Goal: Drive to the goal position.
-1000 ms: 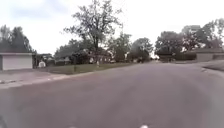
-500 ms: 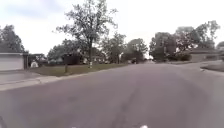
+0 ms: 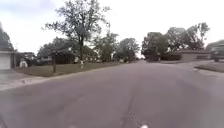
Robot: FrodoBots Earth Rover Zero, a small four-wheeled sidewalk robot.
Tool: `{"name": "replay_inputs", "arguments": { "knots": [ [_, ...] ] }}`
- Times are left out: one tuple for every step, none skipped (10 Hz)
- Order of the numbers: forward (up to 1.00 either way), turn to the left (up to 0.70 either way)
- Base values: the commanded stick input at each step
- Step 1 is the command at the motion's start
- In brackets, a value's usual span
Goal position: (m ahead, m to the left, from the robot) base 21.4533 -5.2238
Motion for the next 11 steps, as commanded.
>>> {"name": "replay_inputs", "arguments": {
  "knots": [
    [1.00,0.00],
    [1.00,0.00],
    [1.00,0.00],
    [1.00,0.00],
    [1.00,0.00],
    [1.00,0.00],
    [1.00,0.00],
    [1.00,0.00],
    [1.00,0.00],
    [1.00,0.00],
    [1.00,0.00]
  ]
}}
